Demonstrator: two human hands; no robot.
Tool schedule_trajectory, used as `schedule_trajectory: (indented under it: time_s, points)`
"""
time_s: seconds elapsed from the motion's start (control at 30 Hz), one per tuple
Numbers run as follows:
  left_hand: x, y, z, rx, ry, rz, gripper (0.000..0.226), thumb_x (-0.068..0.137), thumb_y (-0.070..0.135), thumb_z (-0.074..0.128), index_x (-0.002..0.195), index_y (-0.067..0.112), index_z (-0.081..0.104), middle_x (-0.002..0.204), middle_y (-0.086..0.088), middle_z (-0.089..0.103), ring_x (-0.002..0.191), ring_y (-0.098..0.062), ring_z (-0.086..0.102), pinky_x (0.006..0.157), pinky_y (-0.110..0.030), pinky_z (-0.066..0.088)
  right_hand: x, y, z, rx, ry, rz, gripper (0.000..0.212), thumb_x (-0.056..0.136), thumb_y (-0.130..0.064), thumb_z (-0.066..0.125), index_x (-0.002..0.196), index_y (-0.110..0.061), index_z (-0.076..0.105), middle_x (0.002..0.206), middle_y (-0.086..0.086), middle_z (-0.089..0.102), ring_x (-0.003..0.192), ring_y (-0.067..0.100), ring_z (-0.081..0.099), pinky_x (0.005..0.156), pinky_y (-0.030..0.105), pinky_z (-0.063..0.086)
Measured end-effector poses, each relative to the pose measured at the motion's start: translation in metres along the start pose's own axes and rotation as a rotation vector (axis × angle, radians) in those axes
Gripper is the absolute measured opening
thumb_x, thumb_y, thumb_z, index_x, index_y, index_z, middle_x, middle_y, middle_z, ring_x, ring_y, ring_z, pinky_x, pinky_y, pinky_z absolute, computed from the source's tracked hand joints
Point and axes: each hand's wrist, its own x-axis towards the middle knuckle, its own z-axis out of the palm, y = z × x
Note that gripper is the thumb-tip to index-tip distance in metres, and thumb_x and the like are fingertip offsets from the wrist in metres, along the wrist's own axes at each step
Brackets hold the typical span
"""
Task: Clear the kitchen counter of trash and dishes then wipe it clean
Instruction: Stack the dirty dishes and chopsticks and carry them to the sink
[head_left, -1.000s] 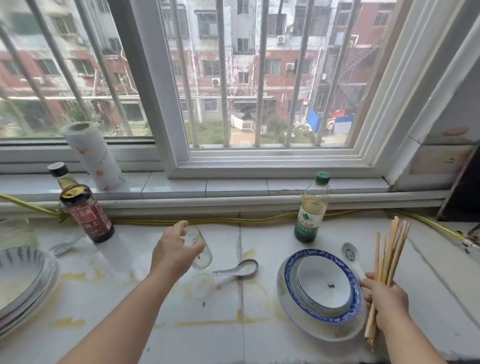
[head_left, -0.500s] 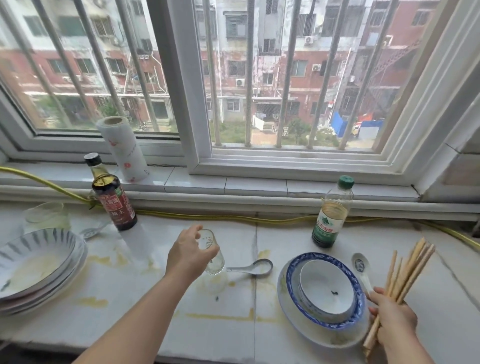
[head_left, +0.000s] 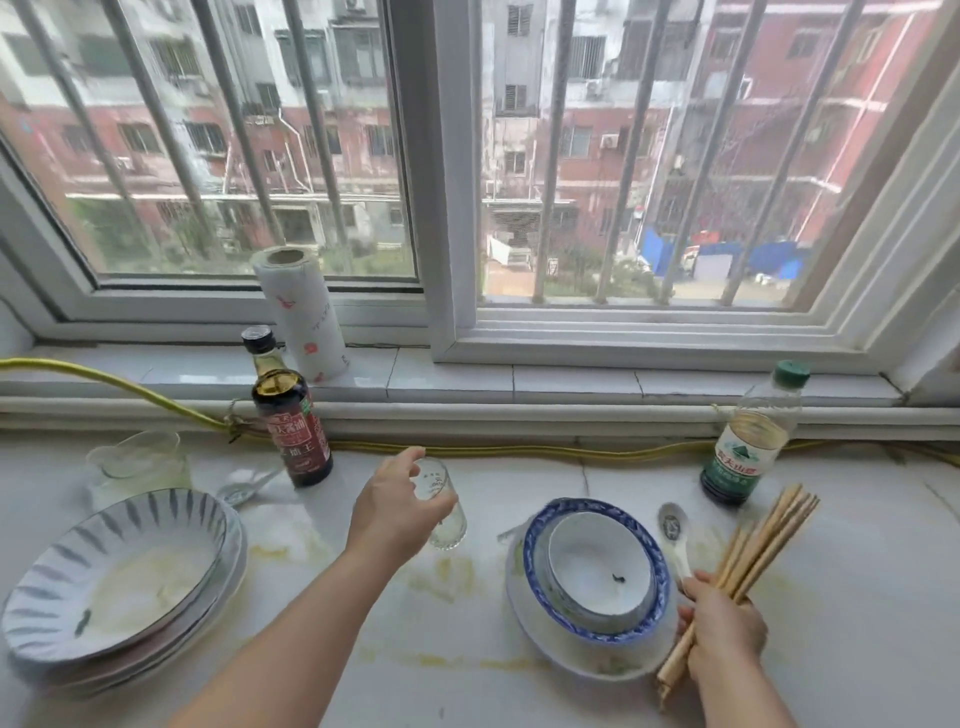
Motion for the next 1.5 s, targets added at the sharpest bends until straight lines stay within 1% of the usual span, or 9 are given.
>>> schedule_trajectory:
  time_s: [0.17, 0.3, 0.43, 0.53, 0.63, 0.9, 1.1, 1.27, 1.5]
  points:
    - [0.012, -0.023, -0.029, 0.022, -0.019, 0.029, 0.062, 0.082, 0.036, 0.067, 0.139, 0.026, 0.043, 0.126, 0.005, 0.053, 0.111, -0.014, 0.054, 0.094, -0.034, 0.047, -0.044, 0.009, 0.024, -0.045, 0.057, -0.037, 0.017, 0.080, -0.003, 0.062, 0.095, -0.010, 0.066, 0.072, 0.011, 0.062, 0.059, 0.025, 0.057, 0.056, 0.031, 0.048]
    - [0.015, -0.035, -0.045, 0.018, -0.028, 0.057, 0.062, 0.082, 0.036, 0.067, 0.138, 0.026, 0.044, 0.125, 0.005, 0.053, 0.109, -0.013, 0.054, 0.092, -0.032, 0.047, -0.072, -0.007, 0.023, -0.266, 0.077, -0.312, 0.018, 0.082, -0.012, 0.062, 0.098, -0.021, 0.066, 0.086, 0.009, 0.067, 0.073, 0.031, 0.066, 0.075, 0.042, 0.056]
    - [0.014, -0.039, -0.053, 0.004, -0.035, 0.063, 0.062, 0.082, 0.035, 0.067, 0.139, 0.026, 0.043, 0.126, 0.004, 0.052, 0.109, -0.013, 0.053, 0.090, -0.031, 0.047, -0.098, -0.039, 0.033, -0.352, -0.157, -0.485, 0.016, 0.082, -0.011, 0.065, 0.095, -0.019, 0.066, 0.085, 0.009, 0.069, 0.068, 0.030, 0.063, 0.070, 0.042, 0.054]
    - [0.009, -0.040, -0.063, -0.018, -0.031, 0.062, 0.064, 0.082, 0.034, 0.068, 0.140, 0.024, 0.043, 0.124, 0.004, 0.052, 0.105, -0.011, 0.052, 0.088, -0.028, 0.046, -0.127, -0.052, 0.050, -0.363, -0.480, -0.359, 0.016, 0.082, 0.000, 0.064, 0.096, -0.008, 0.065, 0.075, 0.013, 0.067, 0.048, 0.019, 0.047, 0.049, 0.029, 0.042]
    - [0.007, -0.046, -0.082, -0.027, 0.009, 0.045, 0.065, 0.081, 0.033, 0.070, 0.139, 0.023, 0.044, 0.121, 0.003, 0.053, 0.103, -0.011, 0.052, 0.088, -0.029, 0.047, -0.159, -0.048, 0.071, -0.429, -0.743, -0.256, 0.014, 0.083, 0.003, 0.062, 0.095, -0.004, 0.065, 0.073, 0.014, 0.069, 0.042, 0.013, 0.043, 0.041, 0.024, 0.036]
    - [-0.003, -0.074, -0.139, -0.055, 0.178, -0.045, 0.067, 0.077, 0.033, 0.075, 0.137, 0.024, 0.047, 0.115, 0.005, 0.057, 0.101, -0.012, 0.056, 0.085, -0.030, 0.049, -0.216, -0.023, 0.125, -0.464, -1.010, -0.208, 0.014, 0.082, 0.002, 0.064, 0.096, 0.000, 0.065, 0.073, 0.013, 0.071, 0.039, 0.009, 0.043, 0.038, 0.020, 0.035]
    - [-0.003, -0.067, -0.135, -0.106, 0.143, -0.002, 0.064, 0.075, 0.033, 0.075, 0.134, 0.027, 0.049, 0.111, 0.008, 0.057, 0.098, -0.010, 0.056, 0.082, -0.027, 0.047, -0.211, -0.033, 0.125, -0.461, -0.936, -0.216, 0.011, 0.083, 0.003, 0.061, 0.093, -0.002, 0.064, 0.073, 0.013, 0.069, 0.041, 0.010, 0.044, 0.040, 0.021, 0.036]
    - [0.002, -0.015, -0.089, -0.200, 0.009, 0.114, 0.067, 0.073, 0.031, 0.078, 0.134, 0.024, 0.050, 0.109, 0.008, 0.057, 0.099, -0.011, 0.057, 0.090, -0.033, 0.050, -0.160, -0.071, 0.077, -0.516, -0.771, -0.280, 0.012, 0.082, 0.004, 0.060, 0.093, -0.001, 0.064, 0.069, 0.012, 0.065, 0.041, 0.012, 0.042, 0.041, 0.023, 0.035]
    - [-0.014, 0.049, -0.019, -0.193, -0.159, 0.233, 0.067, 0.075, 0.035, 0.075, 0.135, 0.024, 0.048, 0.115, 0.008, 0.057, 0.101, -0.010, 0.056, 0.088, -0.026, 0.048, -0.101, -0.099, 0.013, -0.645, -0.583, -0.284, 0.014, 0.080, 0.003, 0.060, 0.092, -0.003, 0.065, 0.072, 0.015, 0.068, 0.046, 0.018, 0.045, 0.046, 0.025, 0.034]
